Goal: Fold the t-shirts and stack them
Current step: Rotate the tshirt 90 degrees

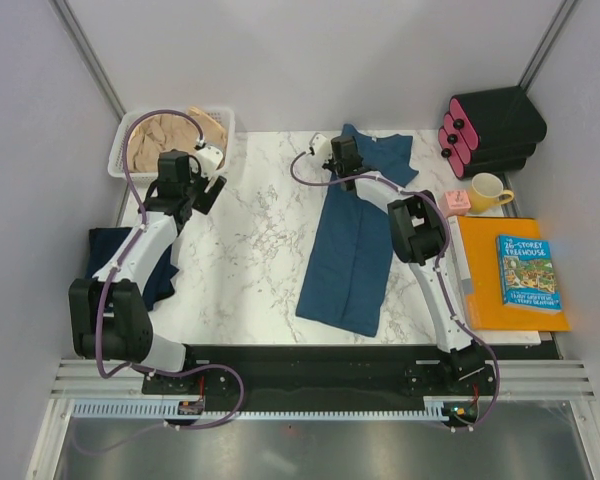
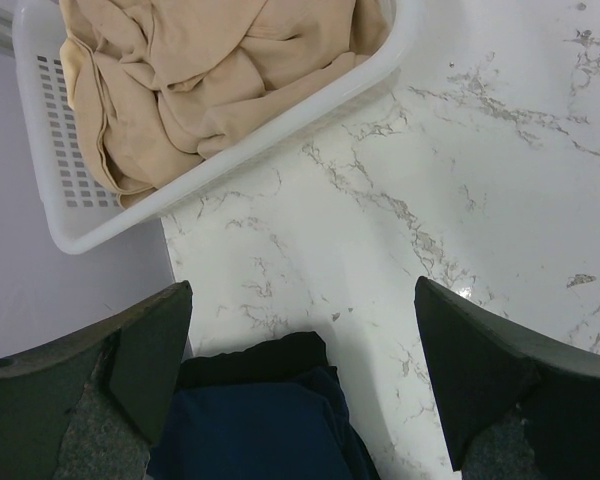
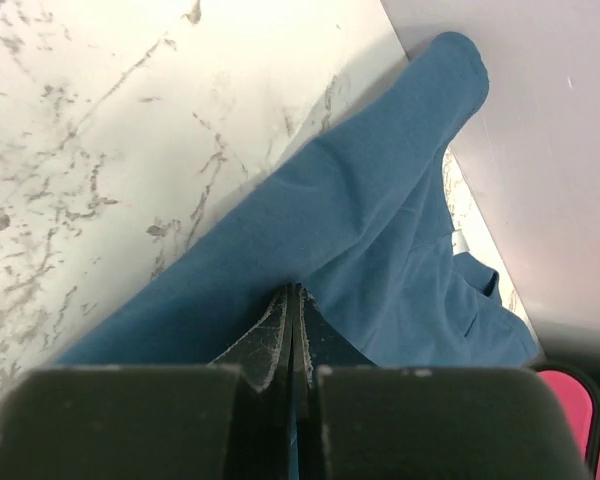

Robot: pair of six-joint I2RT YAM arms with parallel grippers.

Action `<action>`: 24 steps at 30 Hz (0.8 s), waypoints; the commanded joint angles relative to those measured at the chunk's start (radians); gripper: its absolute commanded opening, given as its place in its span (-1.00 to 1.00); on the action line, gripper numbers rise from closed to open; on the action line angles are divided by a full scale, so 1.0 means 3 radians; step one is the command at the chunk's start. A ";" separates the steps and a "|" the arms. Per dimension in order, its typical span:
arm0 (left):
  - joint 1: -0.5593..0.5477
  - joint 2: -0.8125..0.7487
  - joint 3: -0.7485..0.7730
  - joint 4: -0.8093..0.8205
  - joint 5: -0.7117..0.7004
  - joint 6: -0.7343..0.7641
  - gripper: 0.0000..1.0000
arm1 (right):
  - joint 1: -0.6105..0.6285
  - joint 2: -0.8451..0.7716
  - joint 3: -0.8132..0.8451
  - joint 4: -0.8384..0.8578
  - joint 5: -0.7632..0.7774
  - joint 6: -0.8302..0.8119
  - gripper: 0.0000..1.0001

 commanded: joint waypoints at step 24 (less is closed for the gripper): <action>0.0026 0.0099 0.0103 0.0106 0.0070 -0.0059 0.99 | 0.0377 -0.0548 -0.0191 -0.0068 -0.0066 0.0011 0.15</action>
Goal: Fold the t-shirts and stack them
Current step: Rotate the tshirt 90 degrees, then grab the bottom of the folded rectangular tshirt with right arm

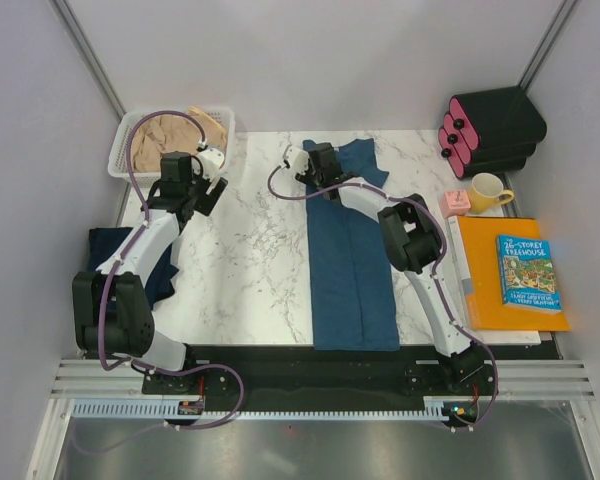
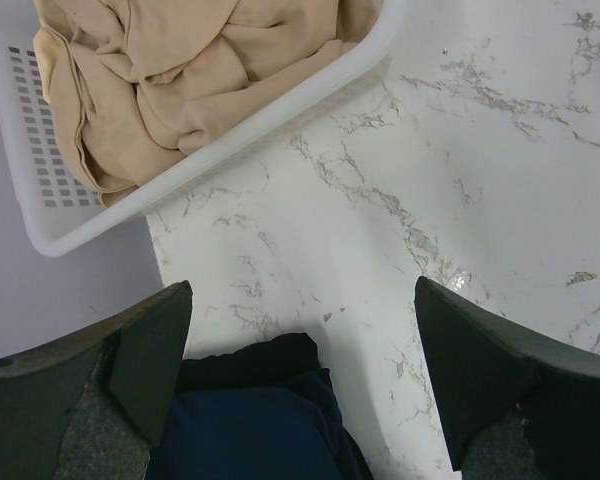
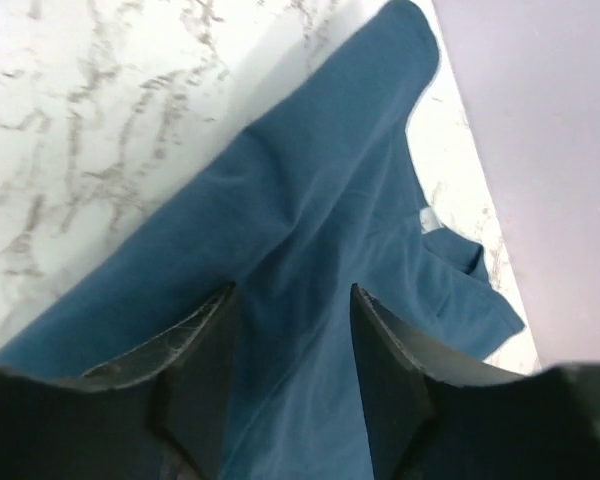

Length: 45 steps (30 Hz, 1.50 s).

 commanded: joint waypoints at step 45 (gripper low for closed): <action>-0.1418 -0.0611 0.0332 -0.0652 -0.0880 0.1639 0.99 | 0.1877 -0.4360 -0.4196 -0.2162 -0.1283 0.0444 0.59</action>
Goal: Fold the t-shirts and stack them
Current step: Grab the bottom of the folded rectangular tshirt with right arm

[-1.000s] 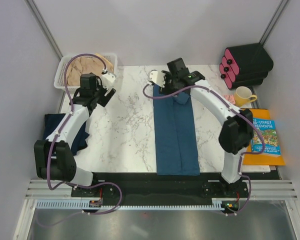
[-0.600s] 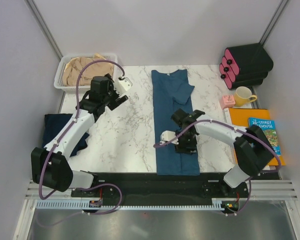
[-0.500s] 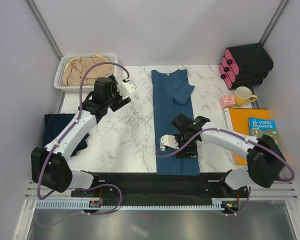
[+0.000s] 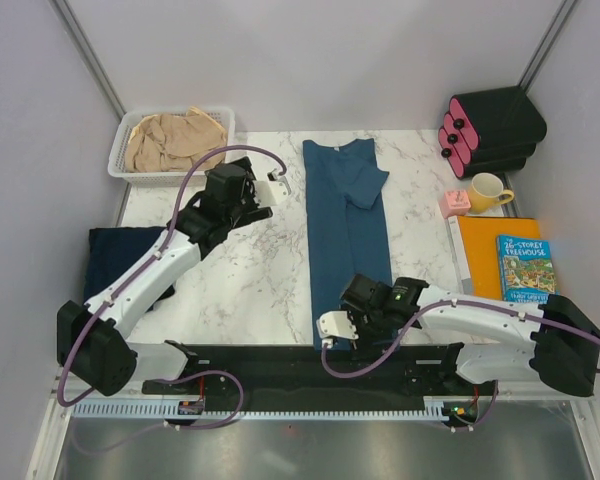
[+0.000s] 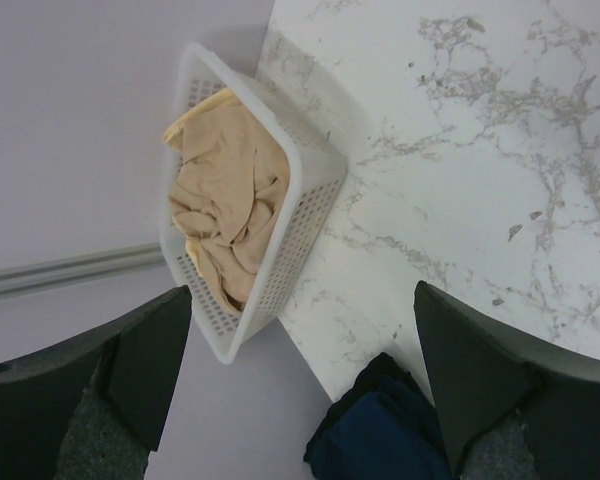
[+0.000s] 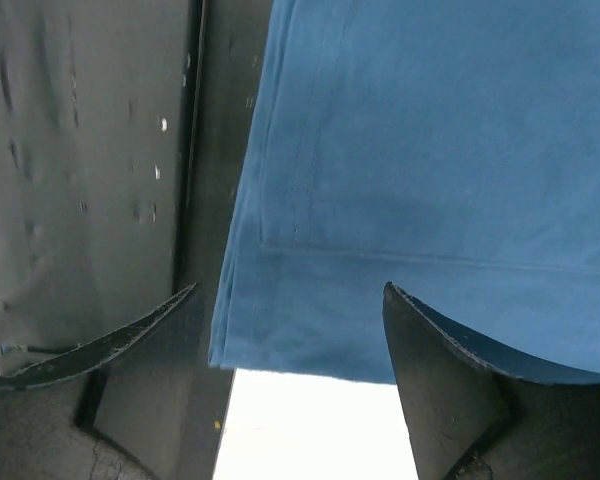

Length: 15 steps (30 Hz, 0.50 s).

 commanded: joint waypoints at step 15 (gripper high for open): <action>-0.0008 -0.0130 0.0175 -0.0189 -0.0378 0.0507 0.99 | 0.0483 0.0117 -0.0227 0.0683 0.0149 0.0525 0.58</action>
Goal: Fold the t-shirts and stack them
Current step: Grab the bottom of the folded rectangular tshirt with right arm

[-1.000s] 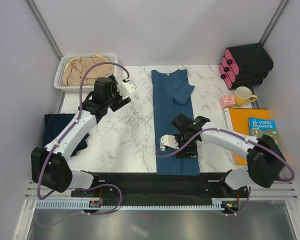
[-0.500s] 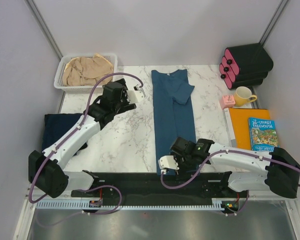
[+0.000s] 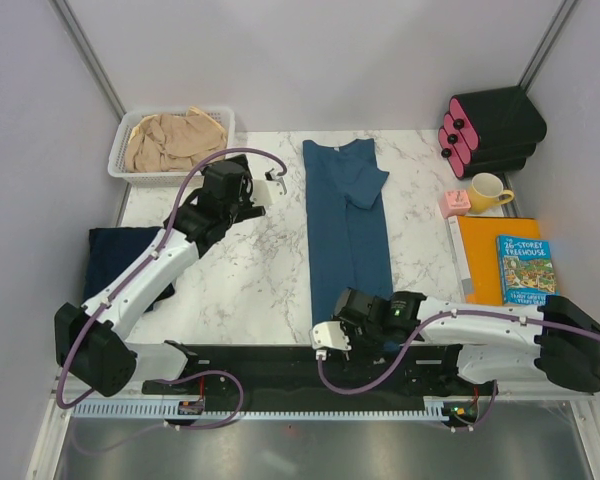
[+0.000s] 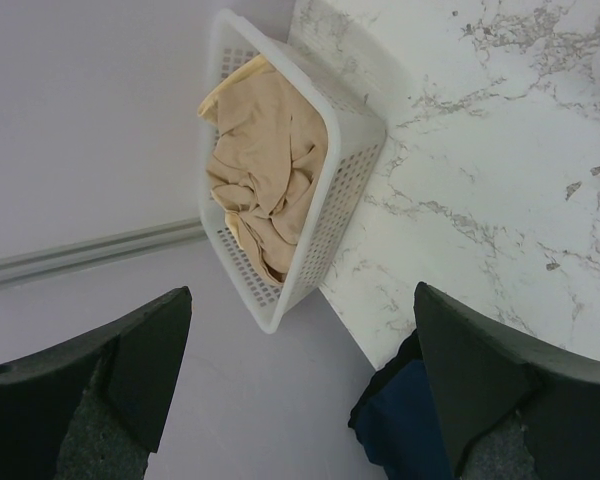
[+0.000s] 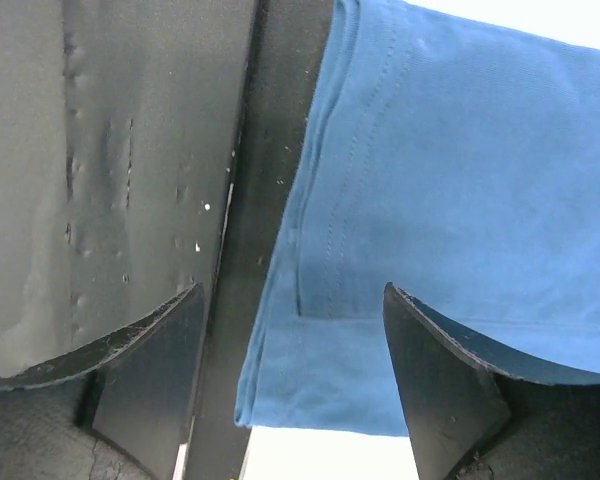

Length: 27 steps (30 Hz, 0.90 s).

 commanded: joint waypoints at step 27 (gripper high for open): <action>-0.0084 -0.0052 0.0227 -0.0051 -0.0056 0.0164 0.99 | 0.0072 0.0515 0.0315 0.0045 0.0109 0.0120 -1.00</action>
